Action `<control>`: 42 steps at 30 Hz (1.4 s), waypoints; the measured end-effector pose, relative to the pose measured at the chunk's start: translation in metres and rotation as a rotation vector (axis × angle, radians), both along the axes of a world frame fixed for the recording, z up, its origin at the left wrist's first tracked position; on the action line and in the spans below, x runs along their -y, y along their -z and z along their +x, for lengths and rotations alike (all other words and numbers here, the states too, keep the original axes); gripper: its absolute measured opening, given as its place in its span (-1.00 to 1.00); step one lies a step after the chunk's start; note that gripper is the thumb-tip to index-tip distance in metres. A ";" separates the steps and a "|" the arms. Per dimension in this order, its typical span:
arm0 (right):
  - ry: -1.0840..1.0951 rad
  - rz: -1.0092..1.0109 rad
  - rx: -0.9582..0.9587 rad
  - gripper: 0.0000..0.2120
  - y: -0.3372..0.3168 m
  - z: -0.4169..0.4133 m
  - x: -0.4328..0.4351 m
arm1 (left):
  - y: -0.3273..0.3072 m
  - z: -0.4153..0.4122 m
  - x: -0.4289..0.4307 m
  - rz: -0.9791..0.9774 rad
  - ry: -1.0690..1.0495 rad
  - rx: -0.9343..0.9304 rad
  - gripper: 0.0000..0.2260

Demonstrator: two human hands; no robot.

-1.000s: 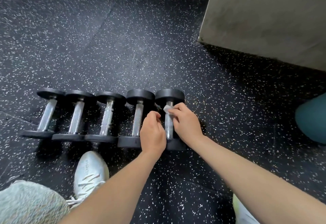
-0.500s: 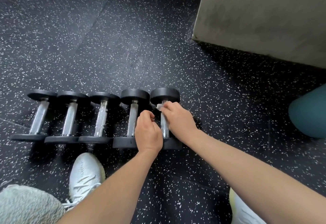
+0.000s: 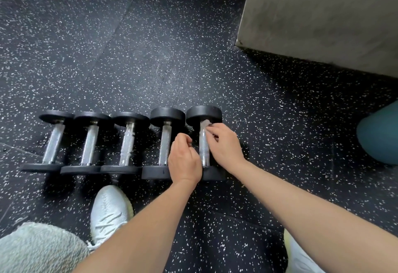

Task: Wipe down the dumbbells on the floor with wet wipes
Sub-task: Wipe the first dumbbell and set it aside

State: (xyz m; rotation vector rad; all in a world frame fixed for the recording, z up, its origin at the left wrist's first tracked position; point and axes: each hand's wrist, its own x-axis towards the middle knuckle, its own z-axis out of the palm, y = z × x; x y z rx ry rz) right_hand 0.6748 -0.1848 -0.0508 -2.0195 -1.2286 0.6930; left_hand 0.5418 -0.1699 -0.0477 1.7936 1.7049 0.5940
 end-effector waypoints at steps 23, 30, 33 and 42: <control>0.706 -0.490 -0.474 -0.65 -0.014 -0.019 -0.071 | -0.004 0.001 0.000 -0.018 0.001 -0.039 -0.81; 0.642 -0.340 -0.448 -0.73 0.010 -0.030 -0.061 | -0.001 0.000 0.001 -0.010 0.014 -0.037 -0.81; 0.711 -0.290 -0.606 -0.80 0.012 -0.019 -0.059 | -0.001 0.001 0.000 -0.005 0.013 -0.026 -0.81; 0.578 -0.390 -1.063 -0.86 0.012 0.004 -0.048 | 0.002 0.000 0.000 0.002 0.034 -0.045 -0.80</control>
